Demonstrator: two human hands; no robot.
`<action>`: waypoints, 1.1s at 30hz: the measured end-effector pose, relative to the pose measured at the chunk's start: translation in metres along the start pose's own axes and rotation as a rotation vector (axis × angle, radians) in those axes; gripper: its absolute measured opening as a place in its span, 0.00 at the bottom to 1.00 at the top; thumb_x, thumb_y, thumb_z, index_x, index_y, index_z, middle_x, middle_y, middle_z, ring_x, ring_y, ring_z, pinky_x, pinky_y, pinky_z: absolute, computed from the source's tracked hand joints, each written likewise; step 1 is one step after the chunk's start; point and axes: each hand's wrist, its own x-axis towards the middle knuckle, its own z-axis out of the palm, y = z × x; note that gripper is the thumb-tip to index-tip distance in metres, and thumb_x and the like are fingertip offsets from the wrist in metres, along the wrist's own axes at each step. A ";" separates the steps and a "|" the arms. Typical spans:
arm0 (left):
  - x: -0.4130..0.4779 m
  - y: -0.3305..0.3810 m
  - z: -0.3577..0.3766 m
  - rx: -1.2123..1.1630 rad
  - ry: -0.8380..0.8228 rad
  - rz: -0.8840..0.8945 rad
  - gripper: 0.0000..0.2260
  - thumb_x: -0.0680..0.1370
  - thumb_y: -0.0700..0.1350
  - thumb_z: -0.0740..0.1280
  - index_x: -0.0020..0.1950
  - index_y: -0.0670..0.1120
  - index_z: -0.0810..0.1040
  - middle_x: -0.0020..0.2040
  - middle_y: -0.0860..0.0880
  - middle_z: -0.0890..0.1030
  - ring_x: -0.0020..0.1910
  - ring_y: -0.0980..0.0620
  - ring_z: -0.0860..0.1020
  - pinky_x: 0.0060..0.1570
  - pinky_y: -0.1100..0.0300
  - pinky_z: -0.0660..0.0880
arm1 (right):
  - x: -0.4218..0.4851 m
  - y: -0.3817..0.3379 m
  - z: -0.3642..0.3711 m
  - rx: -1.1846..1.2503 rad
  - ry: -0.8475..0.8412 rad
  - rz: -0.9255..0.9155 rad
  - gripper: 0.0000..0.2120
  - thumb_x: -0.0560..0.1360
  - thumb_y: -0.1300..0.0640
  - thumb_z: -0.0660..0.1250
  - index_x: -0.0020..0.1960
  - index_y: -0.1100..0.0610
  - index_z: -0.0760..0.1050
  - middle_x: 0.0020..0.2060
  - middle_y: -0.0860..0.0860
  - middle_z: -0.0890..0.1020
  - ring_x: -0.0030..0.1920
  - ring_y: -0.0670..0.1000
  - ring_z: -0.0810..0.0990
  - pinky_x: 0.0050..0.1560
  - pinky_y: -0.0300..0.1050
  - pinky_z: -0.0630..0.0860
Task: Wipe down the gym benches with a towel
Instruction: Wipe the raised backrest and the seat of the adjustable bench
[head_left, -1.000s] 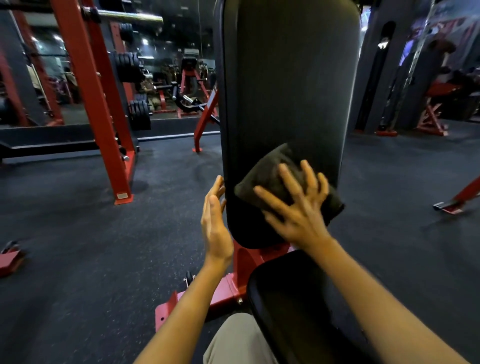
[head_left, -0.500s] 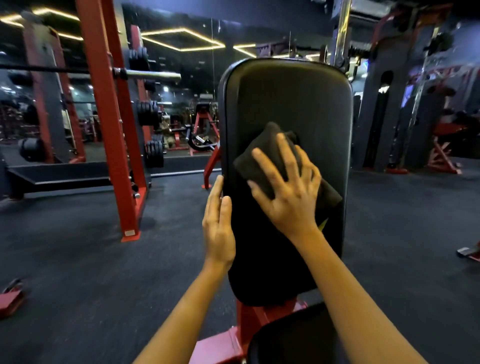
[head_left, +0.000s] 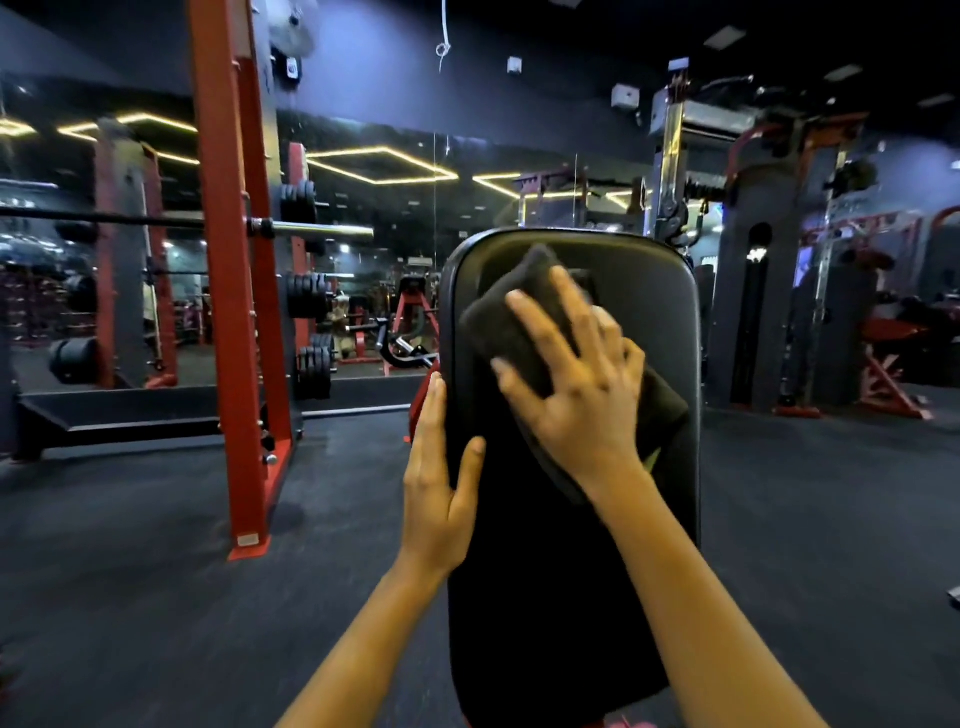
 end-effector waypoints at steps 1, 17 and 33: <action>0.008 0.002 0.000 0.008 -0.002 0.020 0.25 0.78 0.53 0.57 0.73 0.54 0.54 0.74 0.56 0.59 0.74 0.60 0.57 0.72 0.63 0.57 | 0.001 0.006 0.000 0.027 0.013 0.122 0.25 0.76 0.38 0.59 0.71 0.43 0.66 0.73 0.53 0.68 0.65 0.60 0.71 0.57 0.60 0.68; 0.088 0.034 0.005 0.382 -0.043 0.294 0.27 0.79 0.52 0.55 0.76 0.46 0.52 0.76 0.50 0.52 0.75 0.57 0.49 0.71 0.72 0.45 | 0.052 0.030 0.001 0.081 -0.037 0.440 0.31 0.72 0.33 0.48 0.73 0.42 0.62 0.75 0.49 0.61 0.69 0.60 0.61 0.64 0.64 0.60; 0.100 0.049 0.048 1.157 -0.212 0.589 0.29 0.79 0.56 0.52 0.74 0.39 0.63 0.74 0.36 0.60 0.74 0.40 0.59 0.72 0.47 0.50 | 0.008 0.075 -0.002 0.070 -0.007 0.618 0.30 0.74 0.34 0.48 0.73 0.43 0.59 0.74 0.53 0.61 0.66 0.62 0.64 0.62 0.65 0.62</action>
